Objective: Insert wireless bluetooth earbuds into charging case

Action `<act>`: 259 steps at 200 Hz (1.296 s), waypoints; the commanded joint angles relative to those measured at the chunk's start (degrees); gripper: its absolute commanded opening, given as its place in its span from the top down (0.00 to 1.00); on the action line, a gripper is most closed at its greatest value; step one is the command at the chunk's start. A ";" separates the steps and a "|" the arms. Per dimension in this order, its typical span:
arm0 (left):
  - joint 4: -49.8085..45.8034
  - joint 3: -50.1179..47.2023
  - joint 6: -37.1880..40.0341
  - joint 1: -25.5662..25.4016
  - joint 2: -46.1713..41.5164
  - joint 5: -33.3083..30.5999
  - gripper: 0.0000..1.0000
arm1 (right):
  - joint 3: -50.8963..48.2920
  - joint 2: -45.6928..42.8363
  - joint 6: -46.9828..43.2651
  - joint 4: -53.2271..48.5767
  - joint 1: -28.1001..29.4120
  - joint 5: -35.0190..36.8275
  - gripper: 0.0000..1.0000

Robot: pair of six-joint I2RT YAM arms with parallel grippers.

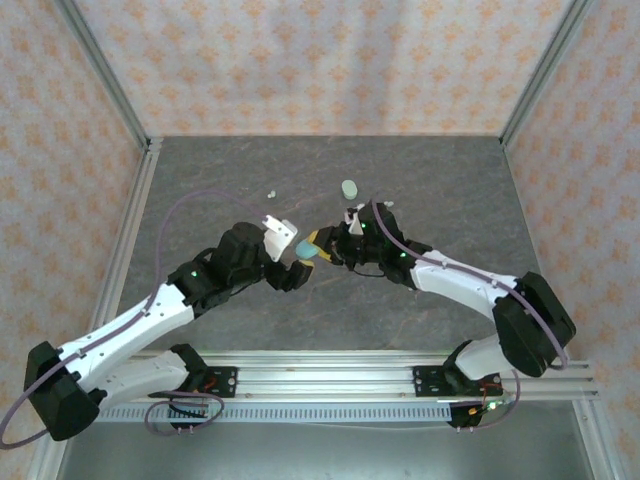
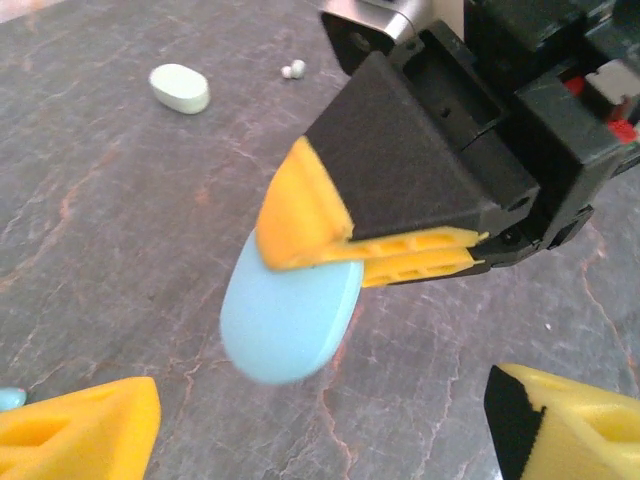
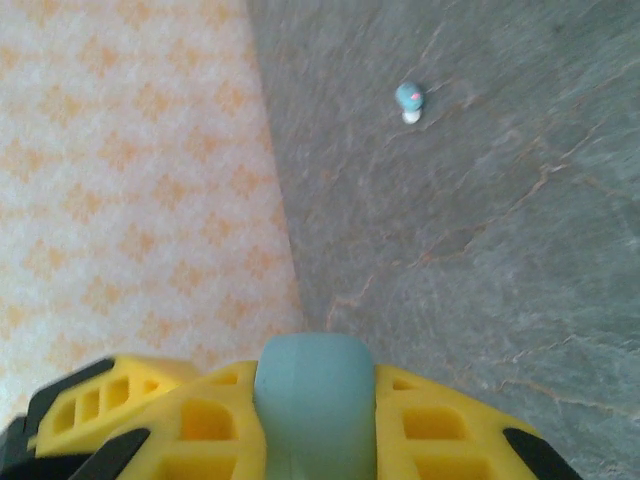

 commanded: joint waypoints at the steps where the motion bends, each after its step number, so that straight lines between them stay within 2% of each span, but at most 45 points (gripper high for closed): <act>1: 3.56 -1.31 -6.70 0.31 -1.79 -7.18 0.14 | 2.55 0.95 3.03 1.76 -1.04 2.05 1.00; 24: 3.67 -2.36 -9.72 0.26 -1.94 -10.93 0.14 | 3.51 1.54 3.47 1.11 -1.92 2.73 1.00; 70: 3.70 -2.01 -7.31 0.32 1.21 -8.97 0.14 | 0.96 -0.53 6.57 2.09 -3.98 5.44 1.00; 90: 12.48 -5.29 -6.93 1.63 -0.09 -3.07 0.13 | 0.17 -1.65 7.83 2.39 -5.05 5.48 1.00; 117: 22.42 -7.04 -9.64 7.12 1.13 8.99 0.13 | 0.26 -3.16 8.90 1.99 -5.78 4.81 1.00; 132: 28.08 -8.51 -10.19 8.36 0.88 13.25 0.13 | 0.55 -3.55 9.58 1.76 -5.87 3.91 1.00; 149: 33.80 -10.36 -9.91 9.17 0.22 14.85 0.12 | 1.11 -3.28 10.63 2.10 -6.35 1.96 1.00; 173: 36.98 -11.15 -9.99 11.18 0.35 17.12 0.13 | 1.87 -3.46 12.48 3.08 -6.41 0.26 1.00; 231: 41.56 -9.59 -11.94 12.01 3.70 18.85 0.17 | 3.08 -4.40 17.76 7.58 -6.53 -2.72 1.00; 259: 39.91 -5.56 -14.20 12.10 8.00 22.73 0.23 | 1.98 -6.76 21.11 10.91 -6.53 -2.51 1.00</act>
